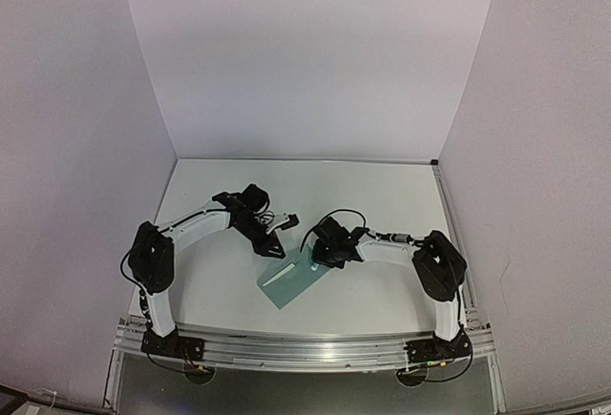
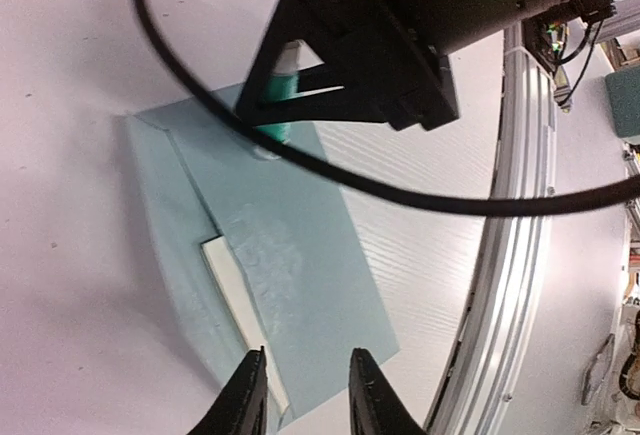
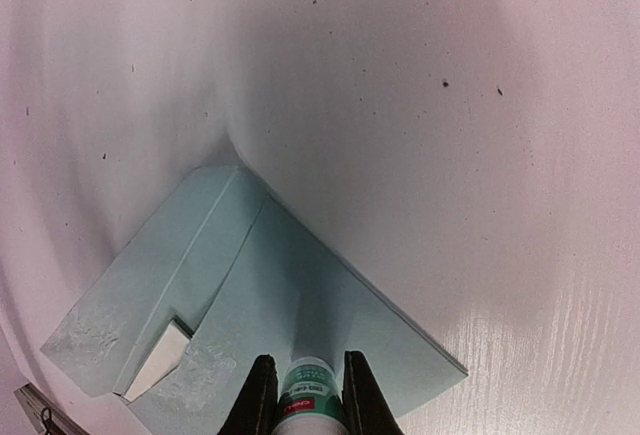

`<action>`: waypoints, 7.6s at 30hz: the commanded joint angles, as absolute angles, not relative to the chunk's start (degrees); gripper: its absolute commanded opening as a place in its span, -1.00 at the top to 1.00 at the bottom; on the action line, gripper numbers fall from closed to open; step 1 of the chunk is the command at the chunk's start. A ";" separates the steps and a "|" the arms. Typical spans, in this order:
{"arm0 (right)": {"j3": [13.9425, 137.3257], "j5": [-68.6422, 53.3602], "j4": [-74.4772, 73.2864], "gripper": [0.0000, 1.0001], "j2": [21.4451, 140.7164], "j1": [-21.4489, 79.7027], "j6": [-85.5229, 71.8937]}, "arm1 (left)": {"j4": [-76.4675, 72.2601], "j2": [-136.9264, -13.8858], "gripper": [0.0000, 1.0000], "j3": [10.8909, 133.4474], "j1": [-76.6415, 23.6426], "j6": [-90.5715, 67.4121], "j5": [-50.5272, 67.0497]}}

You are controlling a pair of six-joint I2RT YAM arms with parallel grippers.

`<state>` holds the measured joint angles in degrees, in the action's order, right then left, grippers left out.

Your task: Place the letter into the envelope and seal it

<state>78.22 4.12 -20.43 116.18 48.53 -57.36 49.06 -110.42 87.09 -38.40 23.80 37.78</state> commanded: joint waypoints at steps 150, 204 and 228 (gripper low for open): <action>80.52 0.76 -23.91 1.00 124.65 48.28 -57.26 | 34.23 -127.32 0.93 88.03 -38.73 0.64 9.11; 96.15 -4.12 -26.68 1.00 133.88 45.53 -50.29 | 32.21 -111.07 0.88 73.57 -32.96 -3.53 7.70; 100.88 -13.19 -26.80 1.00 111.26 44.48 -40.49 | 54.58 -96.10 0.17 88.45 -29.09 15.55 32.11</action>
